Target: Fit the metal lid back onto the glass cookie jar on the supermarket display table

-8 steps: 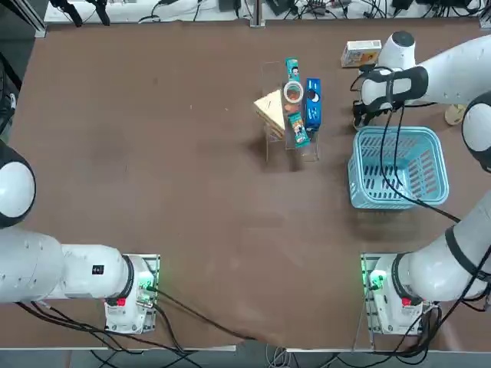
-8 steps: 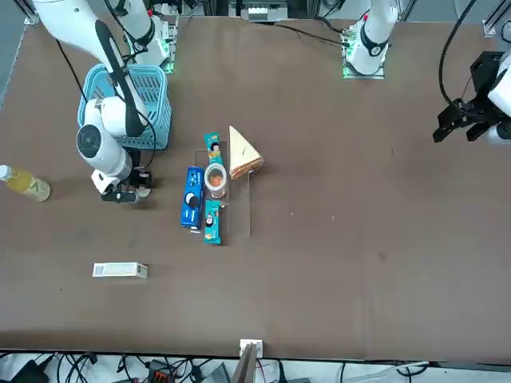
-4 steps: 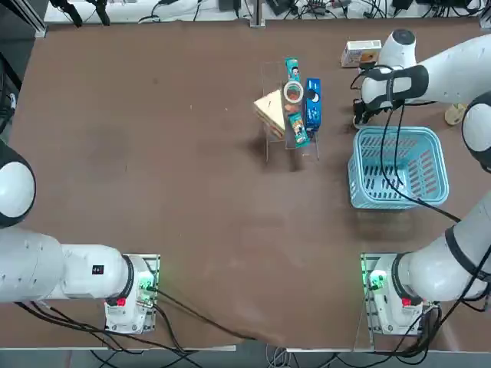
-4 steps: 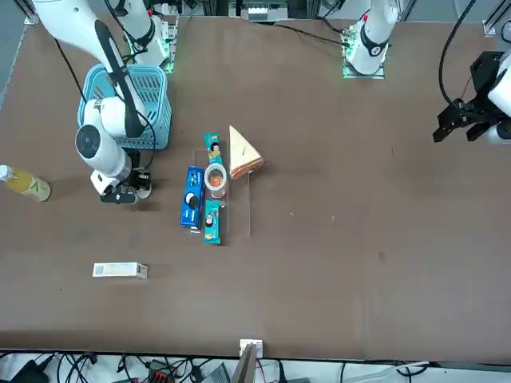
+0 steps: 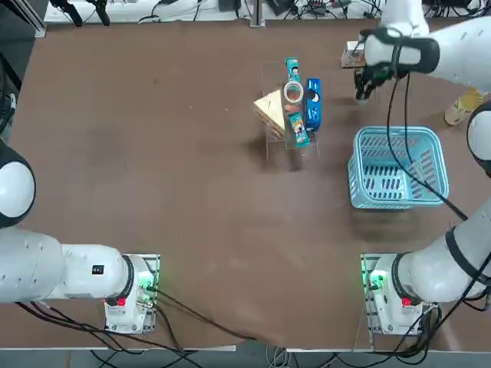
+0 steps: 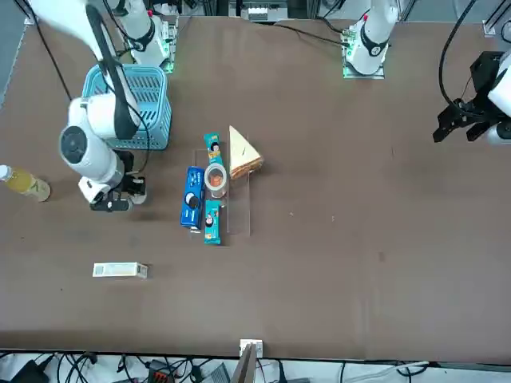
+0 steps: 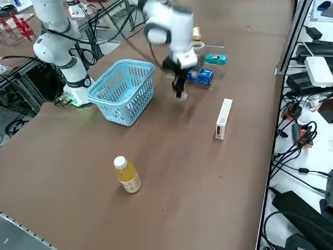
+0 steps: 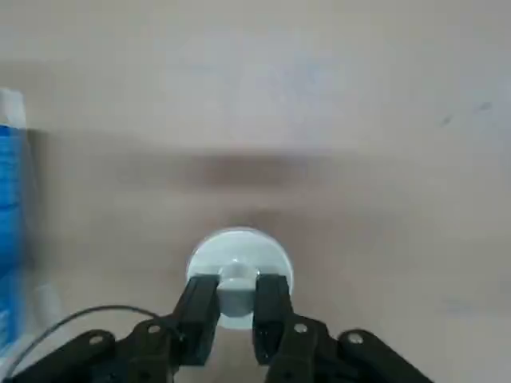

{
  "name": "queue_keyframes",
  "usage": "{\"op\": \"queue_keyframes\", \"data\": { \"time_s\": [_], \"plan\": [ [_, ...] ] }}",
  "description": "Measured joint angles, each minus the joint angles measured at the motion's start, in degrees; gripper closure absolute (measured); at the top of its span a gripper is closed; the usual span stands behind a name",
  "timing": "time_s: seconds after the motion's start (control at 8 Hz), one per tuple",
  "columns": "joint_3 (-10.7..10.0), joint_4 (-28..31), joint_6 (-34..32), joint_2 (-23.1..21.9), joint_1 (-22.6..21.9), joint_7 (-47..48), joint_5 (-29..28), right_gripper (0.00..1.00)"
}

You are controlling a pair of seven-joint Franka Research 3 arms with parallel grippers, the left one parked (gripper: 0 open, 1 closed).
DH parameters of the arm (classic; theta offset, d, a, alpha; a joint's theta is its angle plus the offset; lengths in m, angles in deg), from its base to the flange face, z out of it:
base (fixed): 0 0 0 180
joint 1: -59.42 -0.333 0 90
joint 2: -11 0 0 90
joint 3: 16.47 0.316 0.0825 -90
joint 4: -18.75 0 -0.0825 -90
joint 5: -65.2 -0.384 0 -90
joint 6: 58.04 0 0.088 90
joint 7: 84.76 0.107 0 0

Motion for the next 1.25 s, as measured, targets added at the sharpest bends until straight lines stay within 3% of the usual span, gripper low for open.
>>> {"op": "queue_keyframes", "data": {
  "time_s": [0.12,0.38,0.88,1.25],
  "plan": [
    [0.1,-5.6,-6.7,-1.1,-2.0,3.9,-0.3,0.73],
    [0.4,-12.7,-12.0,-1.6,-7.8,15.6,-1.7,0.73],
    [0.7,-16.8,-11.8,1.2,-19.6,36.1,-1.9,0.73],
    [0.6,-20.6,-8.7,6.9,-24.0,42.8,-1.9,0.73]
  ]
}}
